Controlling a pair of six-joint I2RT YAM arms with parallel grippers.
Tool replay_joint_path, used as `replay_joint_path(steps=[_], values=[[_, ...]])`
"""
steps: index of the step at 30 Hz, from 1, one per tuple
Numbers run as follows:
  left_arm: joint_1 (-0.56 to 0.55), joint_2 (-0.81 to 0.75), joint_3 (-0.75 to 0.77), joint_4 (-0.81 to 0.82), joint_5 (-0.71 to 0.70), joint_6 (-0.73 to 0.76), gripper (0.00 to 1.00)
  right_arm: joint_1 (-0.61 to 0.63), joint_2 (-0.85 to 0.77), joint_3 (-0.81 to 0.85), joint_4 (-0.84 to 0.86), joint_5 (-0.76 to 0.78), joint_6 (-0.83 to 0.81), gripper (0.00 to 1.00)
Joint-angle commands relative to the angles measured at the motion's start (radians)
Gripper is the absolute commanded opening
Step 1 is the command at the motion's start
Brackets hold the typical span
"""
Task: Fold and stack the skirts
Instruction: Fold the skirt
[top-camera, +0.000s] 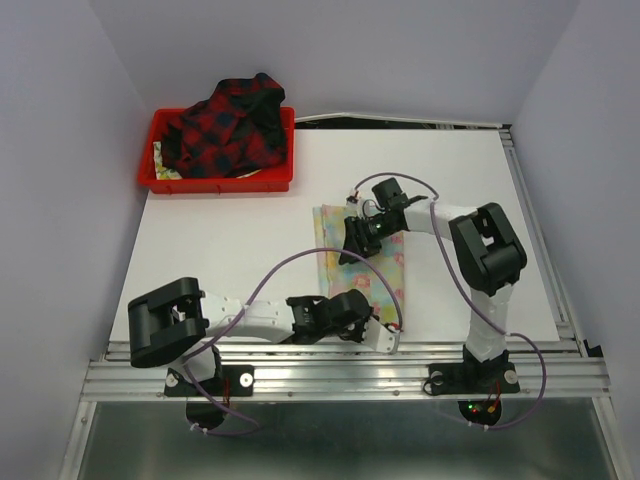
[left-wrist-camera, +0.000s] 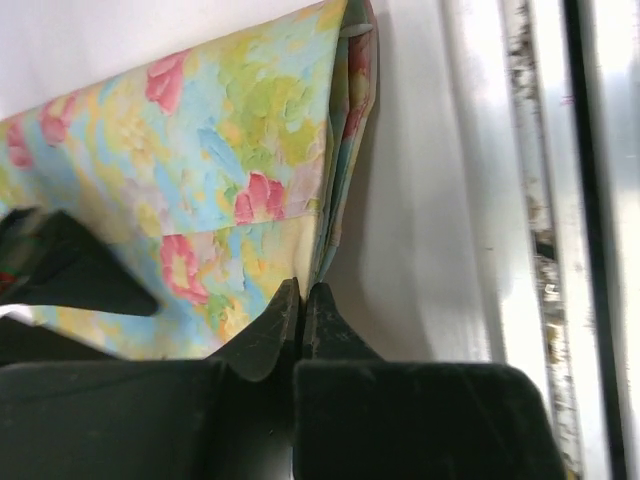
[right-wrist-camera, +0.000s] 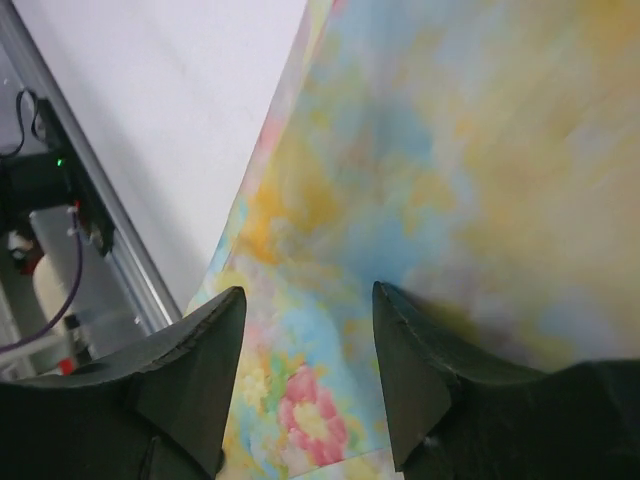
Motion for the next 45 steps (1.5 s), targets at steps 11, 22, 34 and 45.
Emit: replay_joint_path(steps=[11, 22, 34, 45], values=[[-0.011, -0.018, 0.046, -0.195, 0.177, -0.121, 0.00, -0.163, 0.131, 0.474, -0.185, 0.331, -0.347, 0.63], [0.003, -0.068, 0.073, -0.274, 0.265, -0.125, 0.00, -0.151, 0.220, 0.394, -0.187, 0.290, -0.565, 0.56], [0.063, -0.077, 0.164, -0.365, 0.309, -0.152, 0.00, -0.048, 0.061, 0.029, 0.123, 0.561, -0.587, 0.54], [0.063, -0.094, 0.124, -0.362, 0.320, -0.121, 0.00, -0.078, -0.108, 0.262, -0.074, 0.370, -0.447, 0.61]])
